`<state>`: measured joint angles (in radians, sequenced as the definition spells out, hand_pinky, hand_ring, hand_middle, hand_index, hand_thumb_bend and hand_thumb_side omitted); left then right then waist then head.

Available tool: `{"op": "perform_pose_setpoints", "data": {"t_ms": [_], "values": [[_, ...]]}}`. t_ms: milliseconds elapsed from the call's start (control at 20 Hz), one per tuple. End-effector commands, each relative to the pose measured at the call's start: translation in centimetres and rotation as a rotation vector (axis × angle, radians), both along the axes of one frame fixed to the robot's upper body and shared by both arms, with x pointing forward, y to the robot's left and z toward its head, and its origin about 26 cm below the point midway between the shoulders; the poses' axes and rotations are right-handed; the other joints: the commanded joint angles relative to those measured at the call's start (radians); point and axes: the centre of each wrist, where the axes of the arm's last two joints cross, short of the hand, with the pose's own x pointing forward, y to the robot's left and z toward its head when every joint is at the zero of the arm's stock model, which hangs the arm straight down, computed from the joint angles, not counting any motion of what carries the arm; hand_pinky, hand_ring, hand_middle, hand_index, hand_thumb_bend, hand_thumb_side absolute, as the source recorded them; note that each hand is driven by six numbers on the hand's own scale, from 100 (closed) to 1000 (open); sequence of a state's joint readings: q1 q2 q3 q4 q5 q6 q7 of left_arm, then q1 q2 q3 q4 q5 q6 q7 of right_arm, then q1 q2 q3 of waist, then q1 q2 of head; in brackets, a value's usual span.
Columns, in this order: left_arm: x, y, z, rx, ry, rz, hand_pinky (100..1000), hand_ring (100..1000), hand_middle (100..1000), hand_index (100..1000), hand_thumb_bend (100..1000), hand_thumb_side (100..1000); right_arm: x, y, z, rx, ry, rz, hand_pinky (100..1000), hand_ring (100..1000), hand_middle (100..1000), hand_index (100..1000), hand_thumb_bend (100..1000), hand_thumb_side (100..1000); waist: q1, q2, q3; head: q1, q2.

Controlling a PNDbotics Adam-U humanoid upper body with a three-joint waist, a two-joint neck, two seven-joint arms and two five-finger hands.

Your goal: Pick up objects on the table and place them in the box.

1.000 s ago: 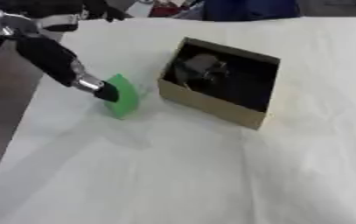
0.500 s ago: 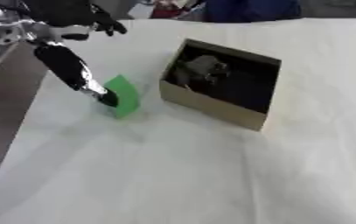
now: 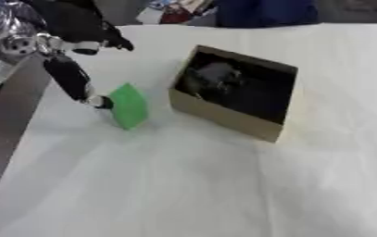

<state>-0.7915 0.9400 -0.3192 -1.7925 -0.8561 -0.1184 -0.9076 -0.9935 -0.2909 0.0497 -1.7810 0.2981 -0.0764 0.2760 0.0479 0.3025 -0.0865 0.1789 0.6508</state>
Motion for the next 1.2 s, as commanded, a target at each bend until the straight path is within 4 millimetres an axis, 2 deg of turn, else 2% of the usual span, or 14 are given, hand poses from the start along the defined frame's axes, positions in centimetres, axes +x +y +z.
{"op": "perform_pose_setpoints", "data": {"t_ms": [50, 250, 450, 500, 750, 1200], "values": [[-0.7, 0.1, 1.0, 0.044, -0.037, -0.012, 918, 886, 861, 1000, 531, 549, -0.8, 0.0, 0.8, 0.000, -0.035, 0.003, 957, 852, 816, 881, 350, 535, 0.002, -0.017, -0.001, 0.001, -0.013], [-0.5, 0.3, 0.6, 0.074, -0.021, -0.017, 919, 888, 871, 1000, 564, 557, -0.8, 0.1, 0.8, -0.002, -0.031, 0.007, 957, 850, 815, 880, 346, 540, 0.004, -0.012, -0.003, 0.002, -0.017], [-0.5, 0.3, 0.3, 0.119, -0.019, -0.027, 923, 894, 881, 1000, 639, 568, -0.9, 0.3, 0.7, -0.003, -0.026, 0.013, 957, 848, 814, 880, 342, 545, 0.007, -0.008, -0.006, 0.001, -0.022], [-0.5, 0.3, 0.3, 0.130, -0.019, -0.030, 924, 895, 882, 1000, 683, 576, -0.9, 0.3, 0.7, -0.003, -0.025, 0.014, 957, 847, 813, 879, 340, 548, 0.007, -0.007, -0.006, 0.001, -0.024], [-0.5, 0.1, 0.2, 0.223, -0.051, -0.032, 932, 897, 879, 1000, 746, 558, -1.0, 0.5, 0.7, -0.009, -0.017, 0.024, 956, 844, 811, 878, 336, 553, 0.009, -0.003, -0.010, 0.003, -0.028], [0.5, 0.2, -0.2, 0.247, -0.040, -0.046, 921, 894, 871, 1000, 691, 545, -1.1, 0.5, 0.7, -0.004, -0.012, 0.030, 956, 842, 809, 877, 330, 562, 0.011, 0.004, -0.017, 0.007, -0.039]]}}
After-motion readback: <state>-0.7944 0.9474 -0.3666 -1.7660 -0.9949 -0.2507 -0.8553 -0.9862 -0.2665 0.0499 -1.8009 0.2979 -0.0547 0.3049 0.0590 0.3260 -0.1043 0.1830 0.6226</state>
